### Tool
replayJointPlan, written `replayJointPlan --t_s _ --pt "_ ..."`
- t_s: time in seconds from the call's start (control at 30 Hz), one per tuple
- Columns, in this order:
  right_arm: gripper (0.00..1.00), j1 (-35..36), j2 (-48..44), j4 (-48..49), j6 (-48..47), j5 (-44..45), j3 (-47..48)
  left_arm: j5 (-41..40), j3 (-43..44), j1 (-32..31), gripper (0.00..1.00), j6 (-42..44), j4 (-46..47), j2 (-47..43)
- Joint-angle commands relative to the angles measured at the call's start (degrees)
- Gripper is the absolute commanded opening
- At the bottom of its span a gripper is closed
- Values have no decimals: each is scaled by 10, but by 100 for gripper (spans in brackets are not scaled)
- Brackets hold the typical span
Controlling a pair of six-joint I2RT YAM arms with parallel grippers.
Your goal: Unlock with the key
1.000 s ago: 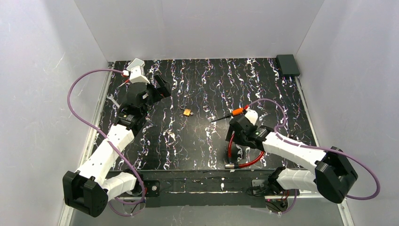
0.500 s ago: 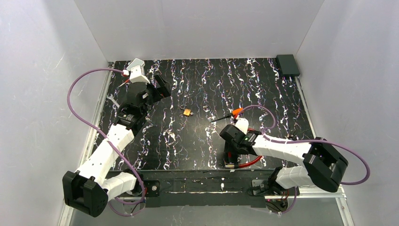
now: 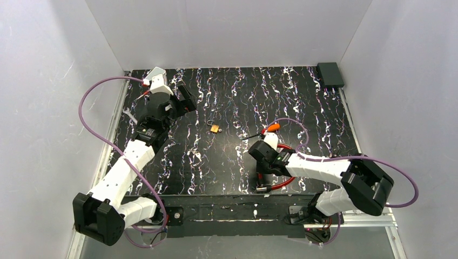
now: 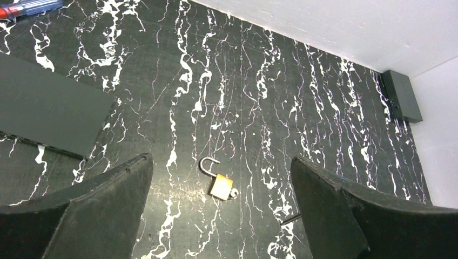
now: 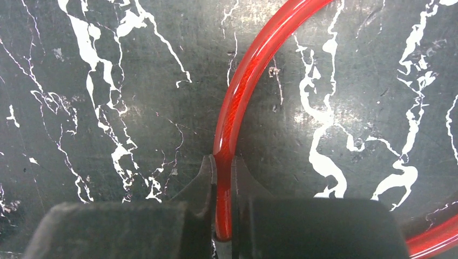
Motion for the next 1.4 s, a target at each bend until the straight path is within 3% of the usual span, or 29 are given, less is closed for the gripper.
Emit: replayJointPlan --t_s 0.0,0.27,0.63,0.93,1.37 --pt "1 4 1 3 -44 -4 16 -17 23 2 97 7 -14 -6" --pt "1 4 -72 38 -155 15 45 -17 25 3 96 7 -17 -9" --pt "1 4 -114 138 -319 -43 34 -18 25 3 95 9 -18 -11" --pt "1 4 -57 183 -400 -80 67 -20 25 3 95 10 -19 -13" --pt "1 4 111 208 -470 -114 151 -24 27 3 95 14 -23 -14"
